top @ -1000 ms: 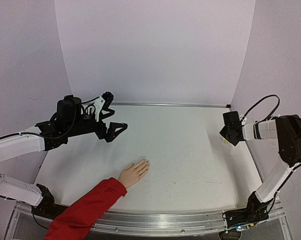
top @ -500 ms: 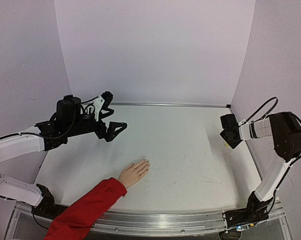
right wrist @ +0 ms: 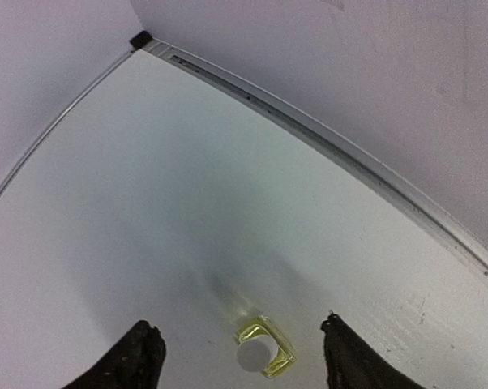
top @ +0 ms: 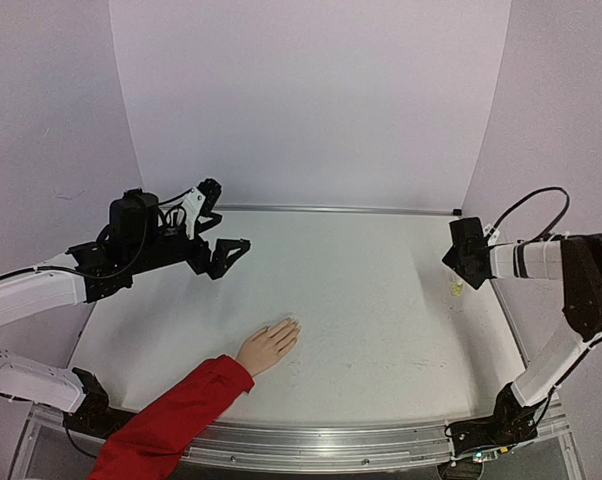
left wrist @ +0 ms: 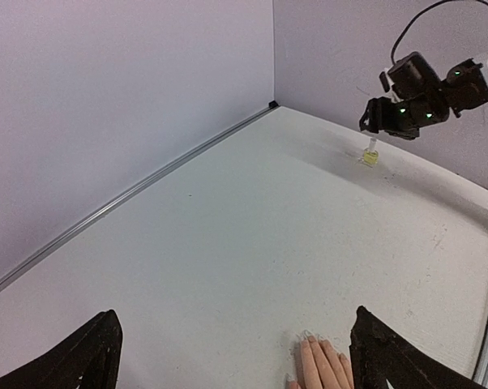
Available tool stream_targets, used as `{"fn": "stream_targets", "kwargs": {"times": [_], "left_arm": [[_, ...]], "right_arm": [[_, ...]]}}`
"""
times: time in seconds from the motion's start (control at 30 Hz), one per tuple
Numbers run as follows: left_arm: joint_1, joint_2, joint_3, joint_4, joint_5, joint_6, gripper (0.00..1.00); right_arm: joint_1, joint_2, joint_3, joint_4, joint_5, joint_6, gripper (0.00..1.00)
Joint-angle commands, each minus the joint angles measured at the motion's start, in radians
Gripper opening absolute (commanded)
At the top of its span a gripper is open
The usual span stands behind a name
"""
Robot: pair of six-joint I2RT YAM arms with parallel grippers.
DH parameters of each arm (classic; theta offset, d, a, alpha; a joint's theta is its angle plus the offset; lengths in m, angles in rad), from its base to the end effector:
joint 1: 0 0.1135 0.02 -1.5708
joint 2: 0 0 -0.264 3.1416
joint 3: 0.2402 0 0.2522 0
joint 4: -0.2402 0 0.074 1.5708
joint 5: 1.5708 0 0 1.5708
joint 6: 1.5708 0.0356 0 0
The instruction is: Paint the nails
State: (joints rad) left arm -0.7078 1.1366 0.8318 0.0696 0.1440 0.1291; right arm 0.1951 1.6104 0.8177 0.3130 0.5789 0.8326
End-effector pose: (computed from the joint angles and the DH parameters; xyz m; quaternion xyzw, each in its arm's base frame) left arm 0.1994 -0.1774 0.3113 0.3589 0.6975 -0.2304 0.5759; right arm 0.3346 0.0463 0.1970 0.3974 0.7316 0.0320 0.5530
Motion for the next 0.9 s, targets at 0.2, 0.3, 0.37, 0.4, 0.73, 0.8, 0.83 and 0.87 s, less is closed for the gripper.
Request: {"fn": "stream_targets", "kwargs": {"times": [0.2,0.3,0.37,0.4,0.73,0.8,0.83,0.87], "left_arm": [[0.290,-0.114,0.069,0.001,-0.122,-0.144,0.99],[0.394,-0.143,0.117,-0.037,-0.129,-0.192,1.00],[0.433,-0.160,0.146,-0.055,-0.122,-0.202,1.00],[0.442,-0.167,0.158,-0.062,-0.126,-0.197,1.00],[0.451,-0.259,0.158,-0.136,-0.199,-0.170,1.00],[0.451,-0.273,0.150,-0.141,-0.198,-0.167,1.00],[0.451,-0.277,0.147,-0.144,-0.198,-0.165,1.00],[0.451,-0.281,0.145,-0.145,-0.196,-0.164,1.00]], "right_arm": [[-0.001,-0.436,-0.027,0.044,-0.513,-0.582,0.96],[-0.001,-0.622,-0.053,0.064,-0.612,-0.639,0.98],[-0.002,-0.681,-0.027,0.045,-0.617,-0.653,0.98],[-0.002,-0.697,-0.007,0.025,-0.613,-0.658,0.98],[-0.001,-0.819,0.101,-0.066,-0.606,-0.673,0.98],[-0.001,-0.829,0.092,-0.053,-0.599,-0.671,0.98],[-0.001,-0.833,0.094,-0.054,-0.590,-0.671,0.98],[0.000,-0.838,0.095,-0.054,-0.581,-0.666,0.98]]}}
